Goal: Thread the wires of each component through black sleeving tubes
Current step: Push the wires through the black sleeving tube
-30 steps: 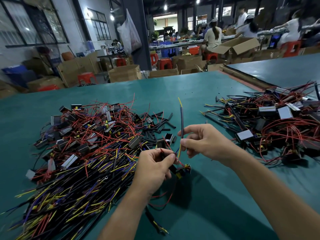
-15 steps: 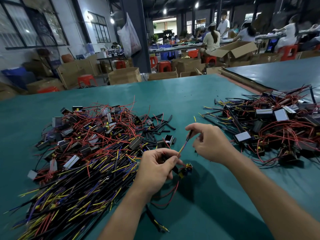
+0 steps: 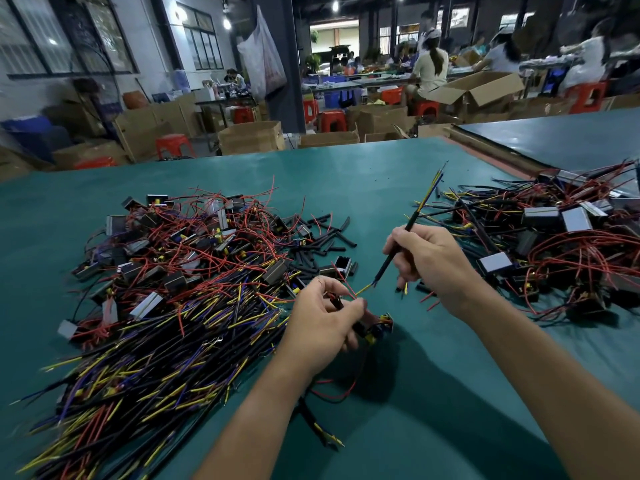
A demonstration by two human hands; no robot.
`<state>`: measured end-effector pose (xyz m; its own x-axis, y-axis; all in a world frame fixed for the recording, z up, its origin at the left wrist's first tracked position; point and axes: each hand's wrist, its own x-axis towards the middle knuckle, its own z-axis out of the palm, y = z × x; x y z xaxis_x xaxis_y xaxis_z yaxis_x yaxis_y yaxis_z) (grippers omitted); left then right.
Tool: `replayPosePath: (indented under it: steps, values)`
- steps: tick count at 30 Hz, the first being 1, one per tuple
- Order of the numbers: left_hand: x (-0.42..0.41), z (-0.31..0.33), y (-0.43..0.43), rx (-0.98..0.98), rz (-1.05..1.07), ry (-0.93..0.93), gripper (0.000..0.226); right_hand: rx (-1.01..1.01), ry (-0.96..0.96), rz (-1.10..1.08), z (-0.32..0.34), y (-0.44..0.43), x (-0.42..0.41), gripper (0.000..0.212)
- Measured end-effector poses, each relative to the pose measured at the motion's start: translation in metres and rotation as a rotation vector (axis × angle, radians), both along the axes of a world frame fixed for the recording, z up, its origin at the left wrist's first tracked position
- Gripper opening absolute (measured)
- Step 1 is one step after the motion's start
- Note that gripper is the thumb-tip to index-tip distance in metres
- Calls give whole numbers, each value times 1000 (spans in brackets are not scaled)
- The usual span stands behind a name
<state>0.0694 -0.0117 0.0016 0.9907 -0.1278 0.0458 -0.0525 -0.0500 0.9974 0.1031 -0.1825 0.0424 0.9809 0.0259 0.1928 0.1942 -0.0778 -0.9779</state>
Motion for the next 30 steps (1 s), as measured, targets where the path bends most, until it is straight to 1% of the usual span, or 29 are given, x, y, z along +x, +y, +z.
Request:
replayPosePath:
  steps: [3, 6, 10, 13, 15, 19, 23, 26, 30]
  values:
    - [1, 0, 2, -17, 7, -10, 13, 31, 25, 45, 3, -1, -3, 35]
    - [1, 0, 3, 4, -7, -66, 4, 16, 62, 68, 2, 0, -4, 28]
    - [3, -2, 4, 19, 9, -86, 7, -96, 43, 108, -3, 3, -3, 14]
    - [4, -3, 4, 14, 25, -100, 7, -199, 46, 181, -7, 2, -4, 12]
    - [4, -4, 5, 14, 30, -102, 8, -231, 62, 223, -8, 2, -5, 12]
    - [4, -4, 5, 10, 34, -93, 9, -192, 106, 261, -7, 1, -6, 13]
    - [4, -5, 5, 14, 53, -99, 9, -139, 178, 307, -7, -1, -7, 8]
    - [4, -7, 4, 84, 92, -138, 11, -130, 224, 323, -6, -2, -8, 7]
    - [2, -7, 3, 228, 143, -251, 12, -108, 230, 331, -3, -3, -10, 5]
